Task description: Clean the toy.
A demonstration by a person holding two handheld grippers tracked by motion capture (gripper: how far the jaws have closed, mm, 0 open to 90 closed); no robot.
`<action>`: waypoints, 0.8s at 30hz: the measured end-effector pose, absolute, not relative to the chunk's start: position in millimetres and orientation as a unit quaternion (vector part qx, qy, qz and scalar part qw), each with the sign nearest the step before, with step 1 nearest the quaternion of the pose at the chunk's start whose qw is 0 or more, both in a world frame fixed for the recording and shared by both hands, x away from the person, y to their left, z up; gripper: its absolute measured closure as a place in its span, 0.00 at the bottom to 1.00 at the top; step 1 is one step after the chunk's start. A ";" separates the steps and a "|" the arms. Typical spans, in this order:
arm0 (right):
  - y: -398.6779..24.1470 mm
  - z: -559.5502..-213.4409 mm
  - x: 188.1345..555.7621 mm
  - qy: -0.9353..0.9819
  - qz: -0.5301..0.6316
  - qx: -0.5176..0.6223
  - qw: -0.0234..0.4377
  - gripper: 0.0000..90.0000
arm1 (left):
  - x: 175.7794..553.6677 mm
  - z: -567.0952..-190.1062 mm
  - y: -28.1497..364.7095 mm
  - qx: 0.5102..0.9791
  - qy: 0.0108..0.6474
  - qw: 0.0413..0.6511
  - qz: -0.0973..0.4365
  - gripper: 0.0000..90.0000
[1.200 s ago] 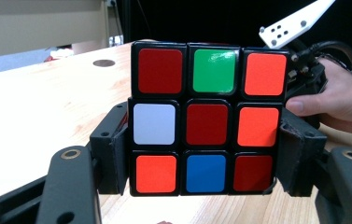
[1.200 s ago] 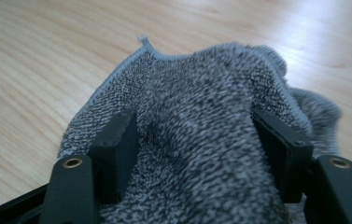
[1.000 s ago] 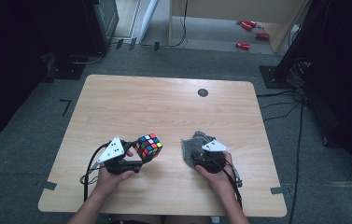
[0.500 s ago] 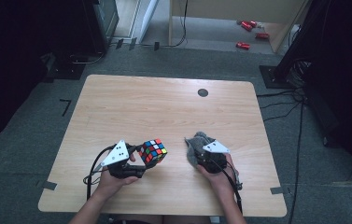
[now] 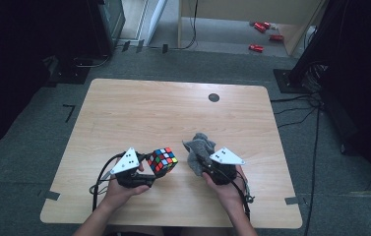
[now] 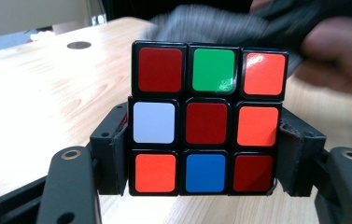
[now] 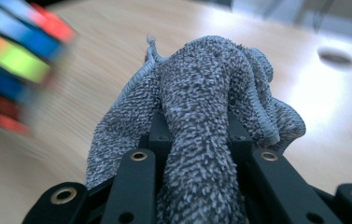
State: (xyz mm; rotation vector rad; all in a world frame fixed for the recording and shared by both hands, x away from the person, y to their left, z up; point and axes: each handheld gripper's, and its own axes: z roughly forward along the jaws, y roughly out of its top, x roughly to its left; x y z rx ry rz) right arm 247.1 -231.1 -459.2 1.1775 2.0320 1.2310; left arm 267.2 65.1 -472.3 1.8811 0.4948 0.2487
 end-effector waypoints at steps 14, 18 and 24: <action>-191.6 -415.5 214.9 0.736 0.531 0.372 0.194 0.79 | 249.8 -469.4 37.8 0.820 0.140 0.539 0.133 0.37; -191.0 -423.7 220.5 0.735 0.525 0.385 0.189 0.79 | 249.3 -466.4 42.0 0.815 0.138 0.545 0.140 0.37; -204.6 -437.6 230.5 0.733 0.485 0.428 0.209 0.79 | 252.8 -466.0 45.9 0.812 0.145 0.549 0.138 0.38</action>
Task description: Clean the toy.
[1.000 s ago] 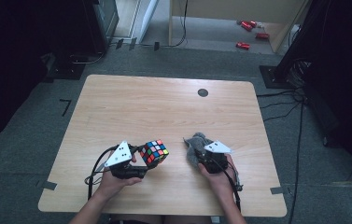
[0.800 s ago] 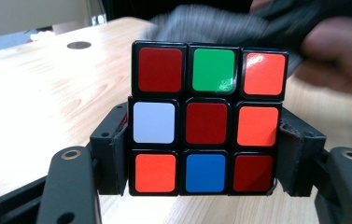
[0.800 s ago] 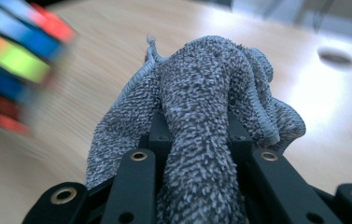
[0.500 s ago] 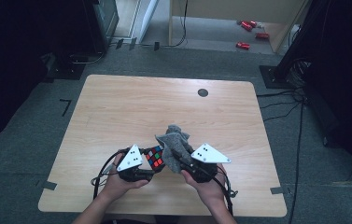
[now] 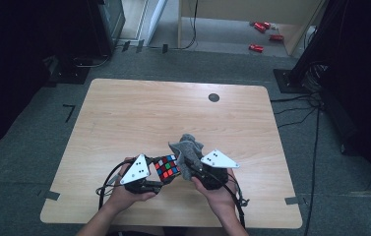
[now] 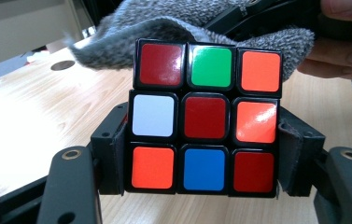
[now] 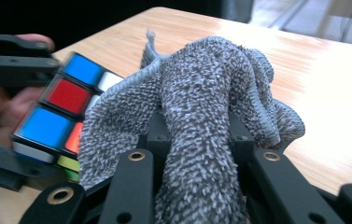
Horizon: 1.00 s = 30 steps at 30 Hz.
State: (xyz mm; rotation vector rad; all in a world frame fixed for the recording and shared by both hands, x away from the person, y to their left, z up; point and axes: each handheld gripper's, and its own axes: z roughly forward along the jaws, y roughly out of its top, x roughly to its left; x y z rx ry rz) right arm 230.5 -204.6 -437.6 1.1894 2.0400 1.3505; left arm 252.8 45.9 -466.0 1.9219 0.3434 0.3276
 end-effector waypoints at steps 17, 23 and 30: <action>-187.7 -421.3 213.7 0.724 0.548 0.381 0.178 0.77 | 249.9 -466.7 43.8 0.813 0.143 0.546 0.143 0.38; -196.9 -432.6 223.9 0.723 0.530 0.406 0.178 0.77 | 250.5 -465.7 46.7 0.810 0.147 0.548 0.146 0.38; -206.2 -434.4 225.0 0.718 0.519 0.417 0.204 0.77 | 252.1 -466.9 48.2 0.809 0.145 0.552 0.140 0.38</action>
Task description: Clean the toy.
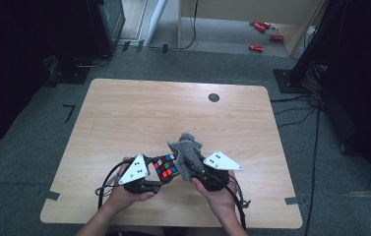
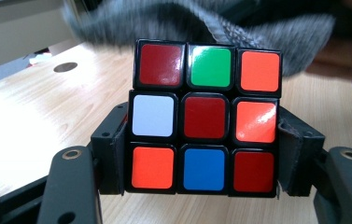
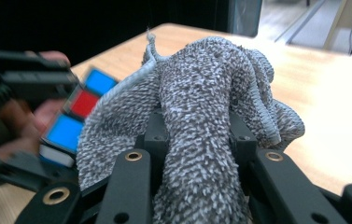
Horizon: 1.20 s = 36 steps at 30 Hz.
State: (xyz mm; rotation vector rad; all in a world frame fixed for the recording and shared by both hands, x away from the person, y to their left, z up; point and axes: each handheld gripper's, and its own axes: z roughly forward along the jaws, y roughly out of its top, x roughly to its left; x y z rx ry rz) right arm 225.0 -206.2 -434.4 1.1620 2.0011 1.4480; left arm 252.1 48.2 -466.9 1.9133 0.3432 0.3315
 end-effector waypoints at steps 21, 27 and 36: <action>-199.5 -436.3 225.9 0.725 0.525 0.409 0.178 0.76 | 251.6 -466.3 50.9 0.804 0.148 0.559 0.139 0.38; -206.9 -441.6 231.3 0.726 0.502 0.430 0.190 0.76 | 252.6 -467.3 50.9 0.805 0.150 0.558 0.140 0.38; -193.5 -415.7 211.5 0.712 0.561 0.377 0.191 0.76 | 250.5 -468.6 47.4 0.808 0.143 0.554 0.138 0.38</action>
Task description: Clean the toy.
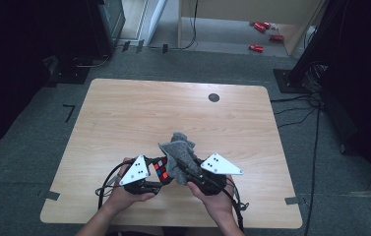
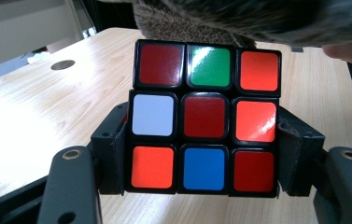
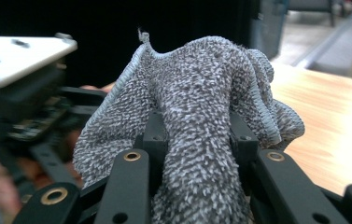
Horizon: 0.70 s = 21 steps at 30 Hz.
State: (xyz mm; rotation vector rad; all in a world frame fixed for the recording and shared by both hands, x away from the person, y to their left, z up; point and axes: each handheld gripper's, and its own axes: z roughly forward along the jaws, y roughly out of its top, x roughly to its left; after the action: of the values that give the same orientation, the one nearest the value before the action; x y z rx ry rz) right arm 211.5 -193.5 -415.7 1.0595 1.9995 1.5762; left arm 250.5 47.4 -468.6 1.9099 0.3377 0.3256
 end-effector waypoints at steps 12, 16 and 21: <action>-205.7 -440.2 229.2 0.723 0.529 0.411 0.170 0.75 | 248.9 -464.9 48.8 0.804 0.142 0.560 0.141 0.38; -211.9 -441.8 232.6 0.718 0.520 0.427 0.175 0.75 | 250.5 -465.4 49.6 0.803 0.145 0.561 0.138 0.38; -210.0 -429.2 224.7 0.706 0.544 0.416 0.181 0.75 | 251.1 -467.7 47.8 0.809 0.147 0.554 0.134 0.38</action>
State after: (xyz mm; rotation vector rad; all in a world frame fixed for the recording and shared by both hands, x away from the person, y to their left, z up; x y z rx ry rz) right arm 224.7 -210.0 -429.2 1.1744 1.9926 1.5376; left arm 251.1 47.8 -467.7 1.9113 0.3464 0.3174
